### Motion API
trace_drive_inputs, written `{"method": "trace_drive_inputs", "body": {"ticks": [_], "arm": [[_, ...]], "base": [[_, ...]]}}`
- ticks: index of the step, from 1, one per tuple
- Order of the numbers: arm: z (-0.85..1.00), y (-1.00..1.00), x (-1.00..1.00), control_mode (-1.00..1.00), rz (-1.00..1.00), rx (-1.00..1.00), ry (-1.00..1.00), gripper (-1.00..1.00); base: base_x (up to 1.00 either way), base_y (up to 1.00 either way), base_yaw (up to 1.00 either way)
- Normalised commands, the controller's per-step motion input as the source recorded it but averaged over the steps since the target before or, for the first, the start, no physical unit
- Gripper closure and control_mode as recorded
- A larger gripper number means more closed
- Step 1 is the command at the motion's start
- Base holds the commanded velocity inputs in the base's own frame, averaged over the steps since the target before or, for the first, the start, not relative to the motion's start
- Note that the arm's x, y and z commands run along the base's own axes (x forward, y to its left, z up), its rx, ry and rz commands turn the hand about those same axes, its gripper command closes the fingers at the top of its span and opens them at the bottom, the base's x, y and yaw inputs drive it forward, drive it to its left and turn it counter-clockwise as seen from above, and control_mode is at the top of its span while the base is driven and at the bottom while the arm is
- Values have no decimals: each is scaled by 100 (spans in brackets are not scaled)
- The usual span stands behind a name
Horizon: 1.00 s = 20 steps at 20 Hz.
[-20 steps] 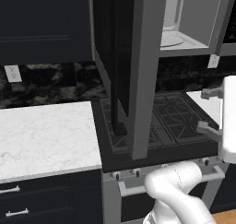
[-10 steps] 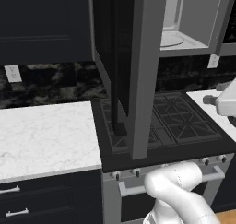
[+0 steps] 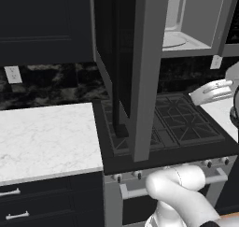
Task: Open the microwave, place the bowl with waffle inside the microwave, then close the microwave door and turn it on.
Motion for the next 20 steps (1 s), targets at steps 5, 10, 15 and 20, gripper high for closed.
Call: {"method": "trace_drive_inputs", "body": {"ticks": [5, 10, 15, 20], "arm": [[-48, -79, 57, -100, -34, -5, 19, -100], [-33, -100, 39, -100, -25, 2, 19, -100], [-12, -100, 44, -100, -25, 5, 22, -100], [-12, -100, 21, -100, -27, 12, 15, -100]], "base": [[0, 0, 0], [0, 0, 0], [0, 0, 0], [0, 0, 0]]}}
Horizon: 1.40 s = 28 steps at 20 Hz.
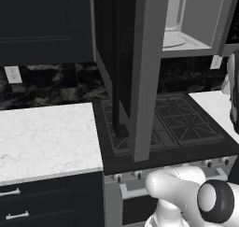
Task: Open the microwave, place the bowl with waffle inside the microwave, then close the microwave door and turn it on.
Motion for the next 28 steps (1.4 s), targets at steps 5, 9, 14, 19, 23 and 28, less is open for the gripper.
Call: {"method": "trace_drive_inputs", "body": {"ticks": [5, 9, 14, 19, 23, 28], "arm": [[-47, -100, -7, -100, -26, 18, -1, -100], [-39, -100, 6, -100, -23, 12, -1, -100], [-41, -100, 26, -100, -23, 11, 0, -100], [-70, -84, 36, -100, -21, 2, -2, -100], [-42, -63, 45, -100, -20, 0, 0, -100], [-13, -52, 22, -100, -21, 0, -3, -100]], "base": [[0, 0, 0], [0, 0, 0], [0, 0, 0], [0, 0, 0], [0, 0, 0], [0, 0, 0]]}}
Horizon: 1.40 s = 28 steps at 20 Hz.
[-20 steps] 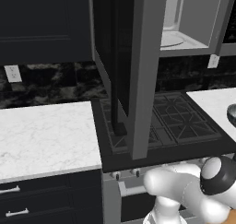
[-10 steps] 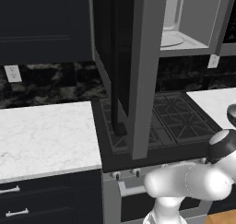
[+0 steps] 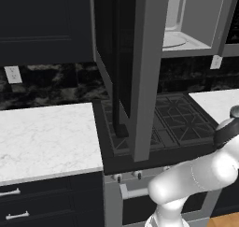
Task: Open the microwave, place the bowl with waffle inside the microwave, then close the microwave door and turn it on.
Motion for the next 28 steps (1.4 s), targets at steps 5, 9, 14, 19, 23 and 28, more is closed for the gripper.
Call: {"method": "trace_drive_inputs", "body": {"ticks": [5, 9, 14, 19, 23, 28], "arm": [[-30, -18, 35, -100, -13, 0, -4, -100], [-50, 0, 34, -100, -6, 0, 0, -100], [-52, 0, 32, -100, -4, 0, 0, -100], [-46, -1, 19, -100, -4, 0, 0, -100], [-31, -4, 17, -100, -4, 0, -1, -100], [-24, -3, 14, -100, -5, 0, -1, -100]], "base": [[0, 0, 0], [0, 0, 0], [0, 0, 0], [0, 0, 0], [0, 0, 0], [0, 0, 0]]}}
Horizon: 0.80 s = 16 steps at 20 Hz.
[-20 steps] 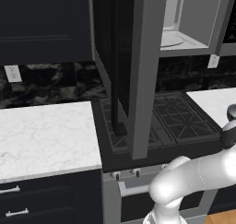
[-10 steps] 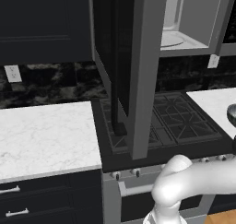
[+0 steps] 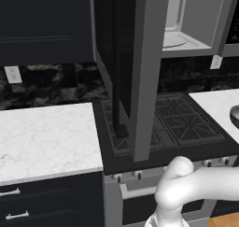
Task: Open the microwave, place the bowl with waffle inside the microwave, then close the microwave door and turn it on.
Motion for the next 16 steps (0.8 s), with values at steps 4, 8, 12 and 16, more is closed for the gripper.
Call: {"method": "trace_drive_inputs", "body": {"ticks": [4, 8, 12, 16], "arm": [[-24, 0, 14, -100, -6, 0, -1, -100], [-23, -5, 14, -100, -8, 0, -2, -100], [-25, -18, 17, -100, -13, 0, -2, -100], [-21, -26, 14, -100, -15, 0, -2, -100]], "base": [[0, 0, 0], [0, 0, 0], [0, 0, 0], [0, 0, 0]]}}
